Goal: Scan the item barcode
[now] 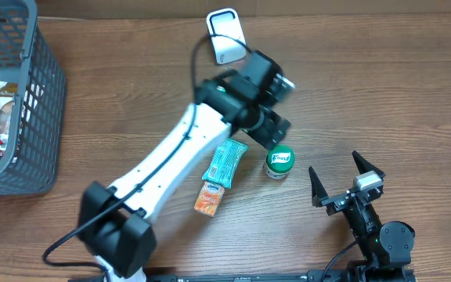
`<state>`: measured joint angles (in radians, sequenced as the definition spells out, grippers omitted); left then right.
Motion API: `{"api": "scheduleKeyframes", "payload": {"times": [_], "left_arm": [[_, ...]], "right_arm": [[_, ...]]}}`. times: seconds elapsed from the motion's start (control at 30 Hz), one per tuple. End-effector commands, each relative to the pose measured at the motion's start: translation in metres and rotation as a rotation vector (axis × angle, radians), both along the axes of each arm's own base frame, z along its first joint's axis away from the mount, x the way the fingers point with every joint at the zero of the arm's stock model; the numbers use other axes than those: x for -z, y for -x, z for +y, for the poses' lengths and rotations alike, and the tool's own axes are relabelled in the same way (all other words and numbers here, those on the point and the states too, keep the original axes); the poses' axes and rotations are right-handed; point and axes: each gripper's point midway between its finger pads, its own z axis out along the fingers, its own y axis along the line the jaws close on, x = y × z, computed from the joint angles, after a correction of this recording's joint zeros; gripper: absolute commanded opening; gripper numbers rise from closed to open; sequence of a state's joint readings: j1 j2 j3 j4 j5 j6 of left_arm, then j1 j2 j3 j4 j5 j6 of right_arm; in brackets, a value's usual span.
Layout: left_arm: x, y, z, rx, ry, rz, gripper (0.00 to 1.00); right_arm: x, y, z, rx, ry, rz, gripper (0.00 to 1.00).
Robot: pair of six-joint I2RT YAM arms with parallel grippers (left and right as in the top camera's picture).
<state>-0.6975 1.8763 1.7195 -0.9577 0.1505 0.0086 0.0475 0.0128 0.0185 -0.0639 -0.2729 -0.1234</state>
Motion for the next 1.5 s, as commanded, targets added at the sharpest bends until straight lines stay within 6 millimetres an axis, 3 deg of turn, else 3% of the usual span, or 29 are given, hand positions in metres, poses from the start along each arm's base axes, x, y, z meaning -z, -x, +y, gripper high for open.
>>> {"api": "scheduleKeyframes", "payload": {"times": [0.0,0.23,0.4,0.67,0.93,1.03,1.23,1.37,1.47], "left_arm": [[0.030,0.018,-0.025,0.134,-0.047,0.025,0.89],[0.074,0.042,-0.041,0.206,-0.149,0.082,0.89],[0.094,0.041,-0.036,0.200,-0.223,0.081,0.89],[0.102,0.048,-0.039,0.189,-0.210,0.130,0.79],[0.103,0.056,-0.035,0.196,-0.219,0.170,0.81],[0.104,0.057,-0.034,0.194,-0.220,0.175,0.66],[0.103,0.057,-0.037,0.125,-0.206,0.194,0.57],[0.103,0.054,-0.039,0.013,-0.185,0.215,0.42],[0.102,0.049,-0.041,-0.132,-0.157,0.239,0.25]], "right_arm": [[0.002,-0.001,-0.001,0.007,-0.008,0.000,1.00],[0.002,-0.001,-0.001,0.007,-0.008,0.000,1.00],[0.002,-0.001,-0.001,0.007,-0.008,0.000,1.00],[0.002,-0.001,-0.001,0.007,-0.008,0.000,1.00],[0.002,-0.001,-0.001,0.007,-0.008,0.000,1.00],[0.002,-0.001,-0.001,0.007,-0.008,0.000,1.00],[0.002,-0.001,-0.001,0.007,-0.008,0.000,1.00],[0.002,-0.001,-0.001,0.007,-0.008,0.000,1.00],[0.002,-0.001,-0.001,0.007,-0.008,0.000,1.00]]}}
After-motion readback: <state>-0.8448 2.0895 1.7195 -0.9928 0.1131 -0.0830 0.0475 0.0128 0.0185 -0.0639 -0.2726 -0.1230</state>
